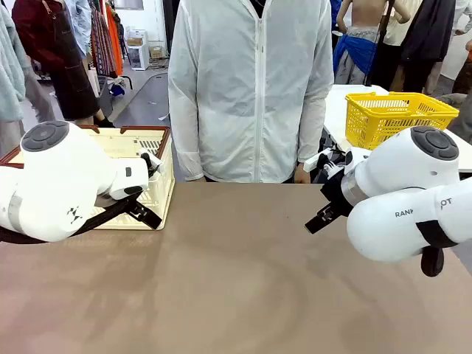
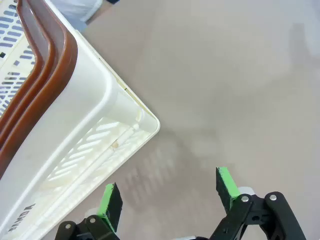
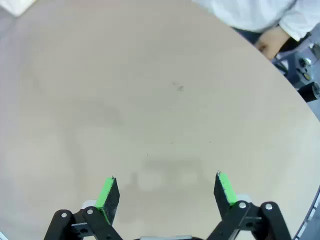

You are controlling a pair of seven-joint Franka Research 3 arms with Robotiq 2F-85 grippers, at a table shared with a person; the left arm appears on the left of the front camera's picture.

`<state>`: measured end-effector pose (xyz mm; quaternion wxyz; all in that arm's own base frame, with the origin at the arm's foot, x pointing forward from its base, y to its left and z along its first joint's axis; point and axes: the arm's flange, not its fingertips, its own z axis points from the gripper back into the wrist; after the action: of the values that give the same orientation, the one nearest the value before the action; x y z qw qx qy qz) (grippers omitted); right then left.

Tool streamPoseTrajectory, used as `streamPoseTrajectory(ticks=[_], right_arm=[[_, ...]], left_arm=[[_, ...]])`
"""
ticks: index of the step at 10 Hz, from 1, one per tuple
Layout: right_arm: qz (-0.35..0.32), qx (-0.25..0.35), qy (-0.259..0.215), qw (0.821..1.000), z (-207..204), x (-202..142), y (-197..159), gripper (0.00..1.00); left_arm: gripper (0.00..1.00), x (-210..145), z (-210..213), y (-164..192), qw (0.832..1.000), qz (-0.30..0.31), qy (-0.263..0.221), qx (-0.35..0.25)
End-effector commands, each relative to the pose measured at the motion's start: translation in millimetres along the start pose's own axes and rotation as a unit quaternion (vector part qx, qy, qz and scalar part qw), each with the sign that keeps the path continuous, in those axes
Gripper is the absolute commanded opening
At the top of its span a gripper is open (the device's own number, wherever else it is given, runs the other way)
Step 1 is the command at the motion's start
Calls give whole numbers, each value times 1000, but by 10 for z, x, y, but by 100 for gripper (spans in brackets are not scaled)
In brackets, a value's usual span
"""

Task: Place the drinks into the Shopping basket.
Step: Pick up one drink and place it into the Shopping basket.

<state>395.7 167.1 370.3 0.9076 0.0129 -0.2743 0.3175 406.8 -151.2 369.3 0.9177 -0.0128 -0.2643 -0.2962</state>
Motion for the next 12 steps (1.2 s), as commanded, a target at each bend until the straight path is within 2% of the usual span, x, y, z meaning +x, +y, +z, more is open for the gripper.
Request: streamPoseTrajectory(ticks=[1, 12], right_arm=[[0, 0, 0, 1000, 3, 2, 0, 100], [0, 0, 0, 1000, 3, 2, 0, 100]], left_arm=[[100, -23, 32, -7, 1000, 0, 0, 0], [100, -23, 32, -7, 1000, 0, 0, 0]])
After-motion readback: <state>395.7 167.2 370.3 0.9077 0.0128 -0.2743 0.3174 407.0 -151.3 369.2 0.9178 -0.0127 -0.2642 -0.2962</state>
